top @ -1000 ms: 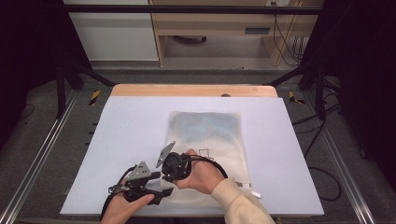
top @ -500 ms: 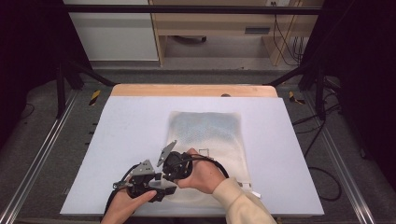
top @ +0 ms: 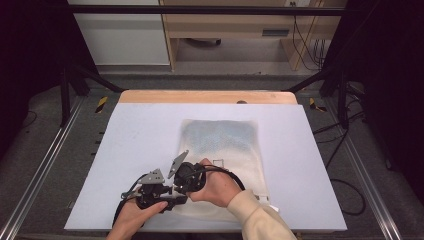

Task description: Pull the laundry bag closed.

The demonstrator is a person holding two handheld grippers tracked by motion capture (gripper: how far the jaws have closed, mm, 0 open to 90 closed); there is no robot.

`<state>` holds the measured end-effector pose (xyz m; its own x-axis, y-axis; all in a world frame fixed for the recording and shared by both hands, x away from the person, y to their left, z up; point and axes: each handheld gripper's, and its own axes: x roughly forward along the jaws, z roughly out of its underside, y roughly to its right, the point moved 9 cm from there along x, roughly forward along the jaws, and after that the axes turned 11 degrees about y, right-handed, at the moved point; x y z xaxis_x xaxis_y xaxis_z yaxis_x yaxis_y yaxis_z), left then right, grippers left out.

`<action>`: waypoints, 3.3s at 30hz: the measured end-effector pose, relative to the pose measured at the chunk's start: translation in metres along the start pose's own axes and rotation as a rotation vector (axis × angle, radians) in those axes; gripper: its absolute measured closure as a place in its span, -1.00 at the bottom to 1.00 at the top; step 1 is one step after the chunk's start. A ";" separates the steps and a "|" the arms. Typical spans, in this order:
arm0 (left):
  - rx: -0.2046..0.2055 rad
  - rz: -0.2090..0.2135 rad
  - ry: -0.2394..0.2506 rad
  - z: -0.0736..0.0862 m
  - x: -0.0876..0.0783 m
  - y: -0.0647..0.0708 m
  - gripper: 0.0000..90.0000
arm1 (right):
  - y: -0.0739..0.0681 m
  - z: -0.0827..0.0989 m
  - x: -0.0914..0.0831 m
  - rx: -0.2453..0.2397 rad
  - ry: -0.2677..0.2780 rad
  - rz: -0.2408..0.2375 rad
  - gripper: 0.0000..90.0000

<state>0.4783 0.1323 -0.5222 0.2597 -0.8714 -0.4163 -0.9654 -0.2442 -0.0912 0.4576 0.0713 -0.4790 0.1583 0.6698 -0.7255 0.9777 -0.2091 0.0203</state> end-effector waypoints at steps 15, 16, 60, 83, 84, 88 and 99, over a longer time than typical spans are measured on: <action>-0.002 -0.004 -0.026 0.004 -0.002 -0.004 0.63 | -0.001 0.000 0.000 -0.009 0.004 -0.001 0.82; 0.001 -0.008 -0.030 0.004 -0.002 -0.004 0.66 | -0.001 0.000 0.000 -0.011 0.005 0.000 0.82; 0.015 -0.031 -0.025 -0.001 -0.008 -0.009 0.84 | 0.001 0.014 -0.005 -0.034 -0.021 0.044 0.83; 0.039 -0.081 -0.044 -0.007 -0.004 -0.002 0.84 | -0.001 0.027 -0.011 -0.027 0.131 0.067 0.83; 0.039 -0.082 -0.044 -0.007 -0.003 -0.001 0.84 | -0.002 0.028 -0.011 -0.023 0.133 0.065 0.83; 0.049 -0.083 -0.047 -0.008 -0.003 -0.001 0.84 | -0.002 0.029 -0.013 -0.012 0.140 0.065 0.83; 0.036 -0.080 -0.032 -0.010 -0.003 0.001 0.84 | 0.000 0.032 -0.016 0.003 0.136 0.062 0.83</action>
<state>0.4770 0.1302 -0.5122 0.3356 -0.8354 -0.4353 -0.9420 -0.2964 -0.1574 0.4503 0.0382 -0.4898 0.2361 0.7459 -0.6229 0.9650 -0.2554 0.0599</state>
